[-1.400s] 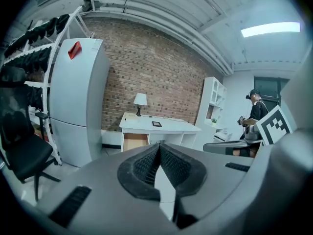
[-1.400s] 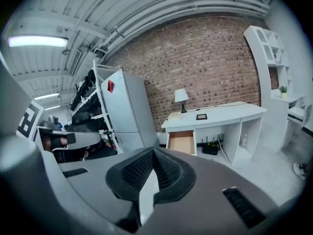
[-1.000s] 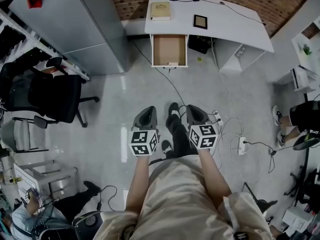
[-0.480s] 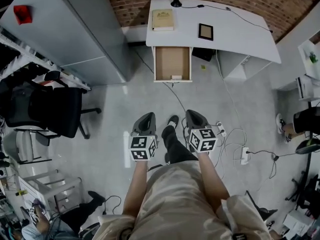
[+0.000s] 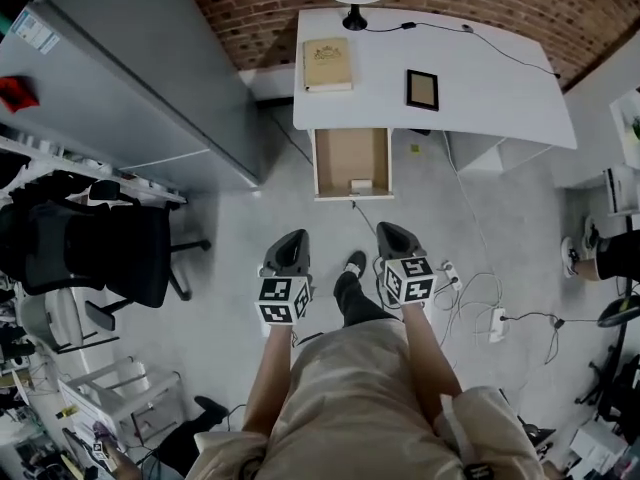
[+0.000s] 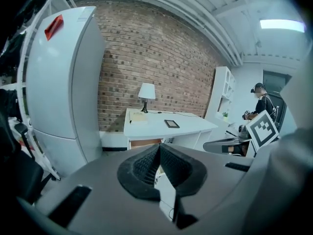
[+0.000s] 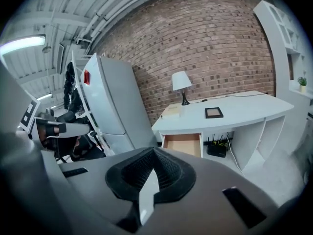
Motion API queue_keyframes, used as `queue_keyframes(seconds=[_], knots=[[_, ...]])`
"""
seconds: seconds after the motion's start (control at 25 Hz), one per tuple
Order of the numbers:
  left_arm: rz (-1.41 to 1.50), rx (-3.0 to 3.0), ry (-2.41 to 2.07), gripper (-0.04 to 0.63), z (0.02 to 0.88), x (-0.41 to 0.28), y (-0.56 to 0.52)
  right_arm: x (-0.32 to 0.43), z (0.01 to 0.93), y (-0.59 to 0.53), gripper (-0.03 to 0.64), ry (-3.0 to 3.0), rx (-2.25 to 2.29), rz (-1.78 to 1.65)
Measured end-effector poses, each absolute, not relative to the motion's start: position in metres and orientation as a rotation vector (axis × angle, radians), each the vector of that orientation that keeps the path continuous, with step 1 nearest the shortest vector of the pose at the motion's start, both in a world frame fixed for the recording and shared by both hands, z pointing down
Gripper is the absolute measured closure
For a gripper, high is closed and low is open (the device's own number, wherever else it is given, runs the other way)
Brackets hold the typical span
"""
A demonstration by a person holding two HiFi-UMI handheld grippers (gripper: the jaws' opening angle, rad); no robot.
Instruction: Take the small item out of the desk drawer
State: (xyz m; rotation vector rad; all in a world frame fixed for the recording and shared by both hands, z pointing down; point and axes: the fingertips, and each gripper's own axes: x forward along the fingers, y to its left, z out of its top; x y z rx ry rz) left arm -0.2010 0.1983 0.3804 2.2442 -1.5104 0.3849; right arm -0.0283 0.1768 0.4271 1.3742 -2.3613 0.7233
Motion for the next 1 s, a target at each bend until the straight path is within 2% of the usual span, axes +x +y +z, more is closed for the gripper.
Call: queue_keyframes(seconds=[0.64,1.0], knots=[[0.473,2.301,-1.348,0.583,0.410,-0.216,0.046,-0.057,0.452,0.035,0.594,-2.323,1.241,0.645],[0.559,2.465,-1.018,0.583,0.428,-0.203,-0.039,-0.061,0.462,-0.016,0.594,-2.195,1.512,0.759]])
